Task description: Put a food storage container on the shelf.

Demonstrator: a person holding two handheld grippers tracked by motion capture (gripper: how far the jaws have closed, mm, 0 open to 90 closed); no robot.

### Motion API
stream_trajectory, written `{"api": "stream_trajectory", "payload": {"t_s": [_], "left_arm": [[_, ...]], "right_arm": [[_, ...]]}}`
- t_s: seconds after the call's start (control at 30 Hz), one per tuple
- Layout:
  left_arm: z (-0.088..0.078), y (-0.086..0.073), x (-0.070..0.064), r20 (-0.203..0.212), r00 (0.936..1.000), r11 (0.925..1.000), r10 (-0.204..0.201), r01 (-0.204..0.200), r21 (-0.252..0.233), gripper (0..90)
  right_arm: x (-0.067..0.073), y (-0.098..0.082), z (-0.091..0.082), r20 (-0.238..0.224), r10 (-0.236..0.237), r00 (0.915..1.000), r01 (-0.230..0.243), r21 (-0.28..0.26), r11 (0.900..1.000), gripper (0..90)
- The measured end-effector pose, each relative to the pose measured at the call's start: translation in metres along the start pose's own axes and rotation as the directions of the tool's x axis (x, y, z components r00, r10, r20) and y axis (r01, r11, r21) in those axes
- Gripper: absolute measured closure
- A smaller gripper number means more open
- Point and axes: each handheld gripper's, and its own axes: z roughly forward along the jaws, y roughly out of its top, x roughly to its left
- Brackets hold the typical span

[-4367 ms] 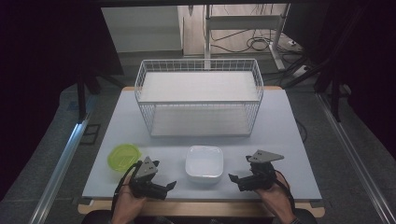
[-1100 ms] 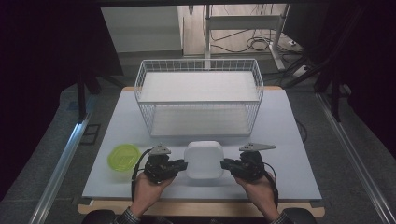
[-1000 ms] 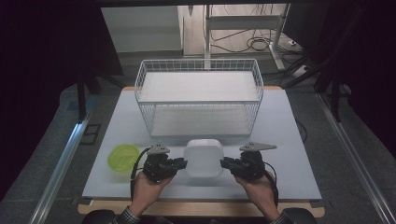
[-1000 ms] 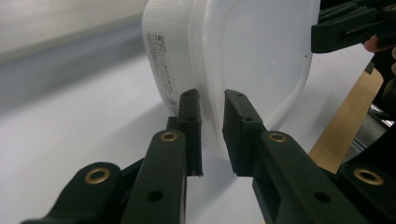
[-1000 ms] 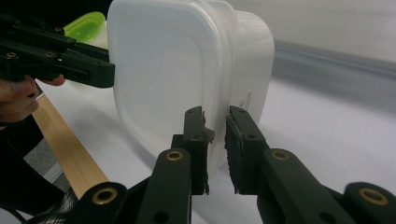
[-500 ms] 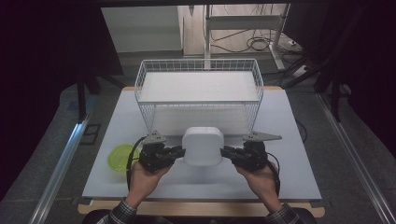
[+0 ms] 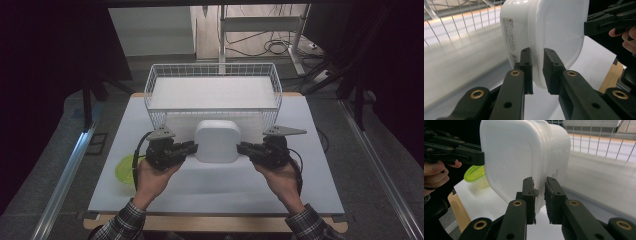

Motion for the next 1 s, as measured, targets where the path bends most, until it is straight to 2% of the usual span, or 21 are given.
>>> {"api": "stream_trajectory", "payload": {"t_s": [0.17, 0.47, 0.77, 1.0], "left_arm": [[-0.007, 0.018, 0.003, -0.015, 0.9998, 0.9997, 0.011, -0.011, -0.024, 79.0], [-0.015, 0.039, 0.008, -0.024, 0.9996, 0.9983, 0.011, -0.012, -0.057, 79.1], [-0.02, 0.062, 0.014, -0.03, 0.9994, 0.9964, 0.015, -0.018, -0.083, 79.1], [-0.022, 0.072, 0.02, -0.03, 0.9995, 0.9955, 0.005, -0.007, -0.094, 79.1]], "right_arm": [[-0.001, 0.019, -0.001, -0.009, -0.007, 0.9999, 0.007, -0.016, 1.0, 79.1], [-0.003, 0.043, 0.001, -0.019, -0.011, 0.9998, 0.01, -0.036, 0.999, 79.0], [-0.002, 0.072, -0.002, -0.001, -0.039, 0.9992, 0.039, -0.053, 0.998, 78.9], [-0.003, 0.086, -0.001, 0.004, -0.044, 0.999, 0.044, -0.058, 0.997, 78.9]]}}
